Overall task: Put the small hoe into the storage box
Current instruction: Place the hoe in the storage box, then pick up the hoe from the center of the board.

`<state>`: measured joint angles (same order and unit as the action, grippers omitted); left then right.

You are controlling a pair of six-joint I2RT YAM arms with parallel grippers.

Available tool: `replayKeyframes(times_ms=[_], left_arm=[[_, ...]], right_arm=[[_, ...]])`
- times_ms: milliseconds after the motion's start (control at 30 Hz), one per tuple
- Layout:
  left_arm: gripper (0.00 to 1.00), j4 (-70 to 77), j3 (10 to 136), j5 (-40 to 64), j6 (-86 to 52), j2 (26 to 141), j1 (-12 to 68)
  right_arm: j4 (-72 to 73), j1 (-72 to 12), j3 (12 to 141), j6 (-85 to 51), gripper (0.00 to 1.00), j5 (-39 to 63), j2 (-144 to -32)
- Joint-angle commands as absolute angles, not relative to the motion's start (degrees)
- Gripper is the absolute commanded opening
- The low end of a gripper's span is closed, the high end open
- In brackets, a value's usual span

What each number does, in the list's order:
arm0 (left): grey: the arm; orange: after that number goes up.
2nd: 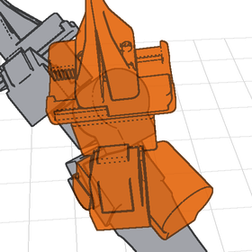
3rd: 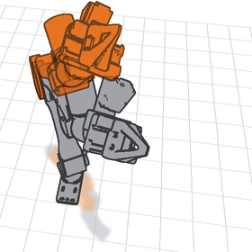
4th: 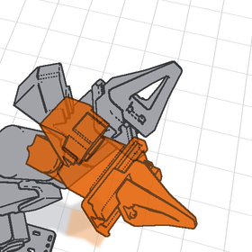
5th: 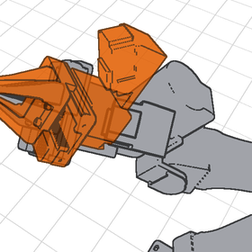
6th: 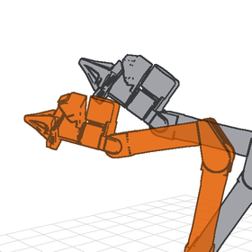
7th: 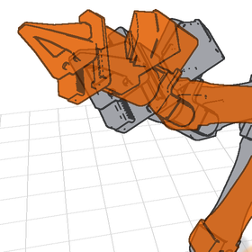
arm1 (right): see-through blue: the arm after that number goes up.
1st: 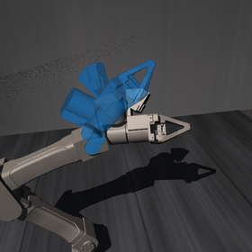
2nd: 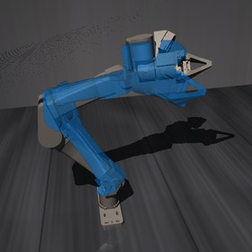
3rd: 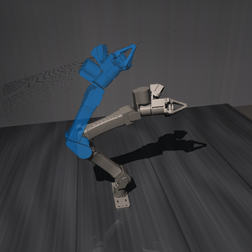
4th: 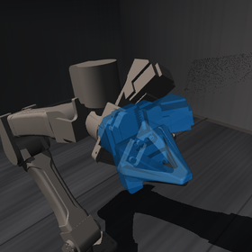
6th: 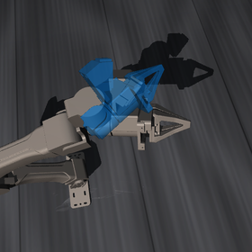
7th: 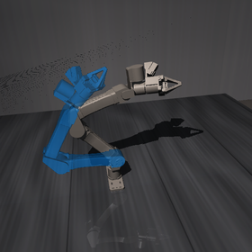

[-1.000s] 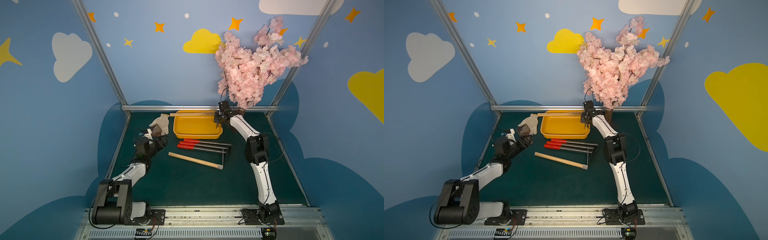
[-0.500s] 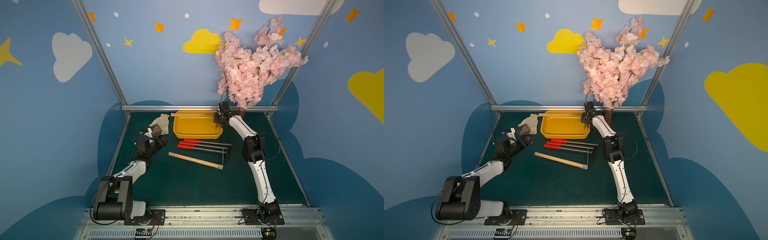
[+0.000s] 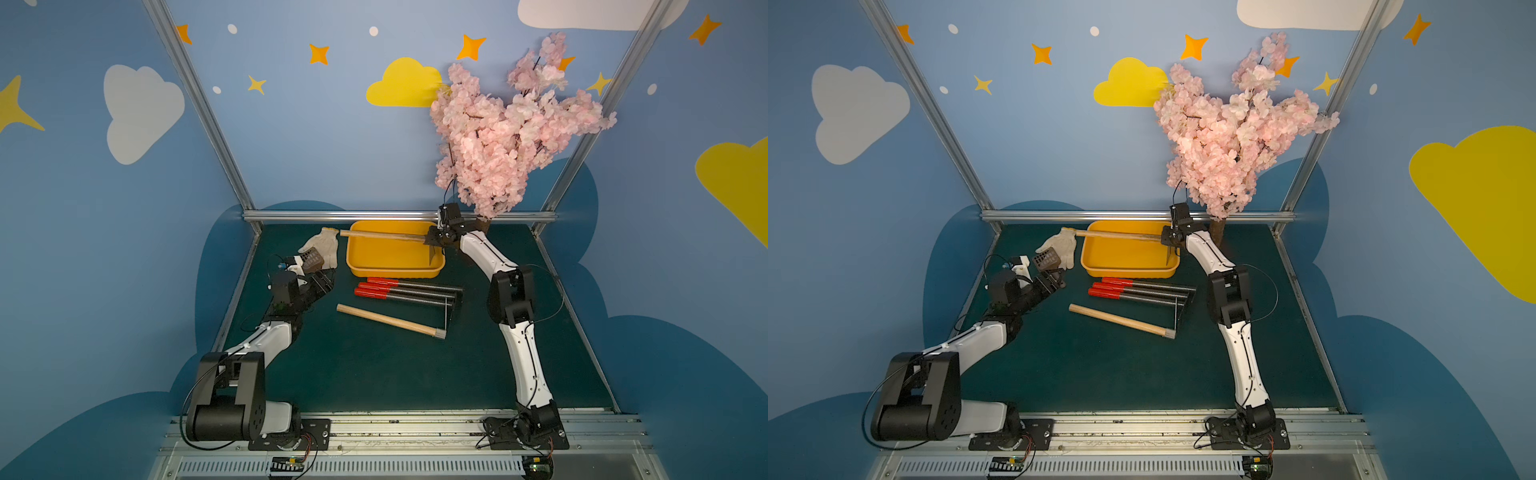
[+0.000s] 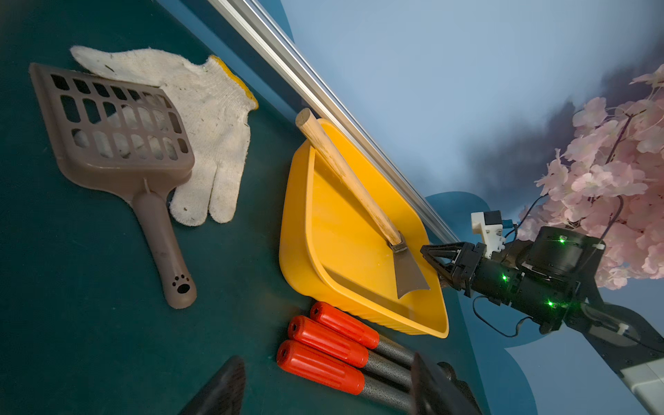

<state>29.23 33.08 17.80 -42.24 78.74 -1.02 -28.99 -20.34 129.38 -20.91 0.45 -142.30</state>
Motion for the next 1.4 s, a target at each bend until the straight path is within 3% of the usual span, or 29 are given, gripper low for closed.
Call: replayKeyframes(times_ms=[0, 233, 467, 700, 967, 1367], left_arm=[[0.73, 29.9, 32.31, 18.26, -41.84, 76.19, -1.23], [0.73, 28.48, 29.95, 18.28, -41.77, 71.59, -1.19], [0.74, 29.12, 28.03, 23.63, -39.79, 71.53, -1.23], [0.74, 31.38, 26.81, 25.76, -40.34, 71.73, -1.23], [0.74, 28.07, 26.66, 25.01, -39.9, 66.36, -1.23], [0.74, 25.1, 25.45, 24.6, -39.35, 62.78, -1.22]], right_arm=[[-23.92, -20.76, 125.01, -19.6, 0.29, 2.48, -134.08], [-25.22, -24.91, 116.62, -14.79, 0.27, 3.37, -123.51], [-26.22, -32.73, 97.47, -1.41, 0.26, 10.7, -107.17], [-35.85, -40.72, 85.86, 6.85, 0.27, 10.17, -98.57], [-42.52, -45.51, 80.48, 5.74, 0.3, 1.86, -101.93], [-41.59, -45.99, 80.51, 7.1, 0.37, 10.39, -109.94]])
